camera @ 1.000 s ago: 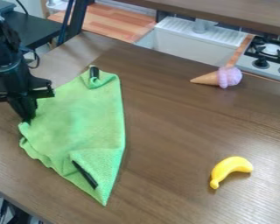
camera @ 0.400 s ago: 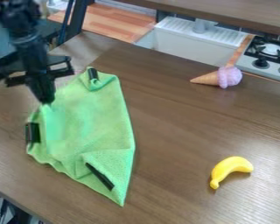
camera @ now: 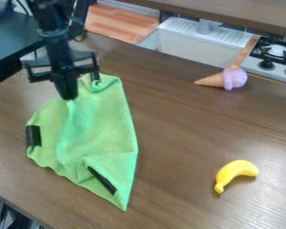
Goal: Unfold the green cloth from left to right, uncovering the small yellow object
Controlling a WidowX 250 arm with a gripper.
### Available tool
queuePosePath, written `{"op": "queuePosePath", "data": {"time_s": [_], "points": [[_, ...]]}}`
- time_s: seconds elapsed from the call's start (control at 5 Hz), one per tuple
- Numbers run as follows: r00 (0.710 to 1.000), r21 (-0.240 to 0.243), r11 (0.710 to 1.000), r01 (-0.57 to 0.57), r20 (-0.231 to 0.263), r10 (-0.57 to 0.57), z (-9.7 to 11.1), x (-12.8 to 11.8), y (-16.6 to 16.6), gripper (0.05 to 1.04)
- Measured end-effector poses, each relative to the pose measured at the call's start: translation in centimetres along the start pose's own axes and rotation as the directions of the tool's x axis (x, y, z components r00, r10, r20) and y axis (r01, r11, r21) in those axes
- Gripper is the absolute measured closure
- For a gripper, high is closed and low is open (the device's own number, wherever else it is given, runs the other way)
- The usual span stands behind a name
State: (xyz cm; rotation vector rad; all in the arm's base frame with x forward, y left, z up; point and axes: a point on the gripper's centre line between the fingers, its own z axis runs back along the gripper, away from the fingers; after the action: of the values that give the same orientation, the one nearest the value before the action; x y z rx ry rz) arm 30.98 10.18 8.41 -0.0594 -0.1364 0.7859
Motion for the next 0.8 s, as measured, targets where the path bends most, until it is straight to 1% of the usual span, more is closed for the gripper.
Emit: {"op": "queuePosePath", "data": {"time_s": [0.2,0.4,0.6,0.8], "points": [[1.0,-0.039,0.999,0.01,0.015,-0.01,0.7,0.0,-3.3,1.027],[1.0,-0.054,0.999,-0.001,0.003,0.001,0.7,0.1,-6.4,1.027],[1.0,-0.067,0.998,-0.013,0.003,0.014,0.6,0.3,-8.8,1.027],[1.0,-0.081,0.997,-0.01,0.016,0.011,0.5,0.6,-11.2,1.028]]}}
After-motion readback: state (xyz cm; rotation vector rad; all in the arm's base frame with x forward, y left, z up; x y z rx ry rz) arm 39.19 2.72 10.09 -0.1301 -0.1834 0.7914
